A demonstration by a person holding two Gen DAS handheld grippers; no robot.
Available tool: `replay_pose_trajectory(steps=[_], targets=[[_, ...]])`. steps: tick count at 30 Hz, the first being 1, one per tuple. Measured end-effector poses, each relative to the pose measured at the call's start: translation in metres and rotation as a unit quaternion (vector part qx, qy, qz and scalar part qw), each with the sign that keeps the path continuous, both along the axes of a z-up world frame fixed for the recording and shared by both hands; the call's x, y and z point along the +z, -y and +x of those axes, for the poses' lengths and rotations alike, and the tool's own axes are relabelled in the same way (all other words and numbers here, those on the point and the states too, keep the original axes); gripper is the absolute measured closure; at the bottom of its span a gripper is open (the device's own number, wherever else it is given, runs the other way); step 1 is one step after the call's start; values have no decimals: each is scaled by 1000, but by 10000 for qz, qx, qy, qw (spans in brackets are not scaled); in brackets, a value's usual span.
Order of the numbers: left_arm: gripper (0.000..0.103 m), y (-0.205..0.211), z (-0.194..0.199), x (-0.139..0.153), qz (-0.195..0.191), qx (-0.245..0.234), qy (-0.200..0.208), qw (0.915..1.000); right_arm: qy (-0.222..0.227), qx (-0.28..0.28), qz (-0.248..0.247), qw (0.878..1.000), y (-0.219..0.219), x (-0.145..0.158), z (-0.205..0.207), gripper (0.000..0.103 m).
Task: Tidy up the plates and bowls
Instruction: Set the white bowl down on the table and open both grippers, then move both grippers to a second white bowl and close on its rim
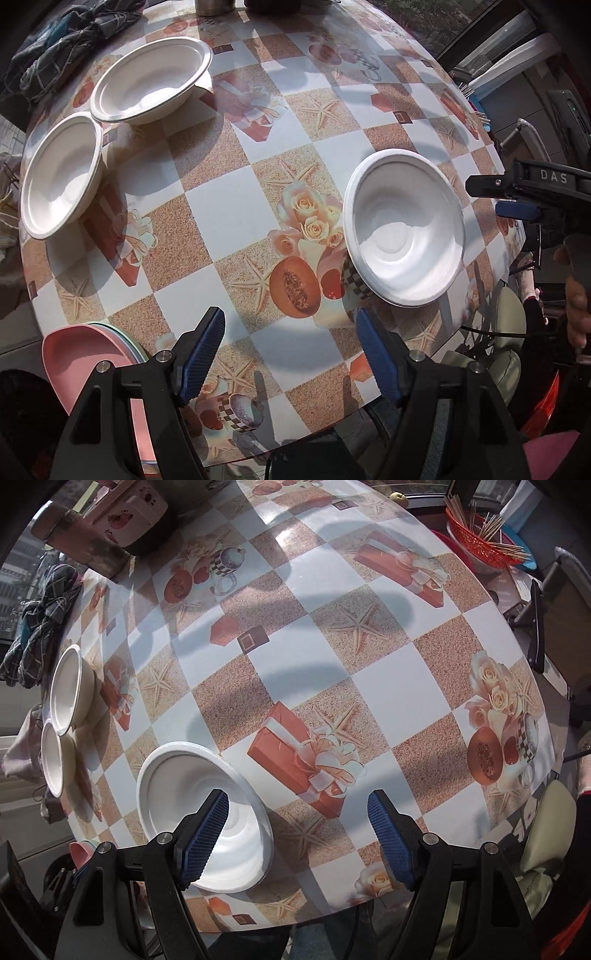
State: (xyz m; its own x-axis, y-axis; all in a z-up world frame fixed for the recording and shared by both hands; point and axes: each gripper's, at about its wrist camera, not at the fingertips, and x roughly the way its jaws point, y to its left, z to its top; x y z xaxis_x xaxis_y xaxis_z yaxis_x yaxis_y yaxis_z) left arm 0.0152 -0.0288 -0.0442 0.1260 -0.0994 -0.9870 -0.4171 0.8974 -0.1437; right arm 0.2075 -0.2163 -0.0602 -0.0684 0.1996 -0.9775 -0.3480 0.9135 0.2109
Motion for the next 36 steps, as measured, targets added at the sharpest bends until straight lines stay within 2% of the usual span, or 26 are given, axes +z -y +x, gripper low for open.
replay_pose_trajectory(steps=[7, 12, 19, 22, 26, 32, 36], targets=[[26, -51, -15, 34, 390, 896, 283, 9948, 43, 577, 322, 9978, -66, 25, -26, 24], [26, -114, -25, 51, 738, 1531, 313, 9850, -63, 1131, 567, 9919, -129, 36, -54, 24], [26, -201, -38, 48, 1095, 2246, 158, 9682, -265, 1577, 710, 9846, -214, 26, -84, 24], [26, -227, -38, 40, 1241, 2389, 51, 9631, -352, 1651, 702, 9832, -244, 17, -92, 24], [26, -255, -34, 20, 1162, 2517, -89, 9608, -435, 1731, 642, 9818, -277, 1, -97, 24], [26, -275, -19, -13, 1232, 2227, -460, 9660, -542, 1873, 526, 9794, -310, -26, -106, 24], [26, -282, -14, -27, 1208, 2148, -563, 9675, -605, 1897, 541, 9785, -324, -37, -111, 24]])
